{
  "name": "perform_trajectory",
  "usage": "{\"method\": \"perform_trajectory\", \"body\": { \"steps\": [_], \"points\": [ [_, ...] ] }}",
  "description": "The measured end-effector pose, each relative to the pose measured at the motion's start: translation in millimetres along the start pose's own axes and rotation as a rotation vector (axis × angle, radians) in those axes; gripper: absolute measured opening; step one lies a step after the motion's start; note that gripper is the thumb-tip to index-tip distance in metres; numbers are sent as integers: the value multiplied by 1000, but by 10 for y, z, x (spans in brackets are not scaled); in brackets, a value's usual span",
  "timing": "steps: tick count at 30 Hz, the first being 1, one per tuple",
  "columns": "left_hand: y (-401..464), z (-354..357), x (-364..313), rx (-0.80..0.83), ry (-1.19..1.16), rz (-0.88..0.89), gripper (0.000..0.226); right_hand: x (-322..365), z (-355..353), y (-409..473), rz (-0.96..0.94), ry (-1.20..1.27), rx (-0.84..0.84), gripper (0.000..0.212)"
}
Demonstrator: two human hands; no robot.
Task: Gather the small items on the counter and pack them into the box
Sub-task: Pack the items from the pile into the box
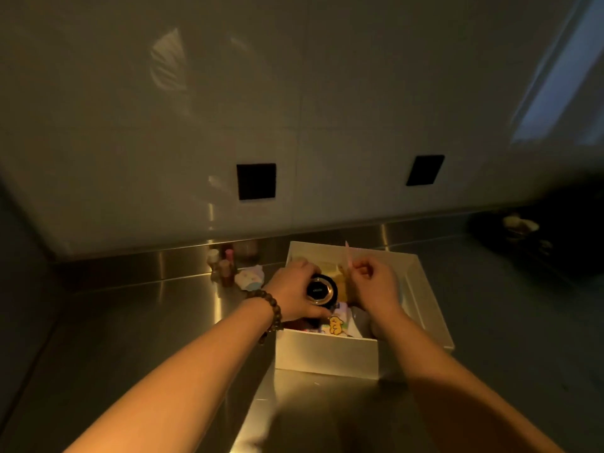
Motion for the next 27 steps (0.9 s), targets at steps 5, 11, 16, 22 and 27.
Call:
{"method": "perform_trajectory", "body": {
  "steps": [5,11,16,22,27],
  "points": [
    [54,214,18,146,340,55,76,-275,-107,-19,73,29,74,10],
    [25,133,36,37,240,61,89,-362,-58,13,-2,-28,127,7],
    [-85,86,218,-104,203,-85,101,-269,39,130,-200,-327,190,7],
    [-197,206,272,-71,133,-193,108,-114,371,320,-412,-708,317,9],
    [-204,223,308,-92,67,-187,106,-219,422,324,-392,-613,350,51]
  ]
}}
Point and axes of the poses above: each hand's wrist, its own y-axis towards the middle knuckle, its own z-axis out of the palm, x = y × z, the point moved 2 cm from there along y, towards the middle knuckle, and after that the axes turned 1 degree about -z, right-handed, at the moved point
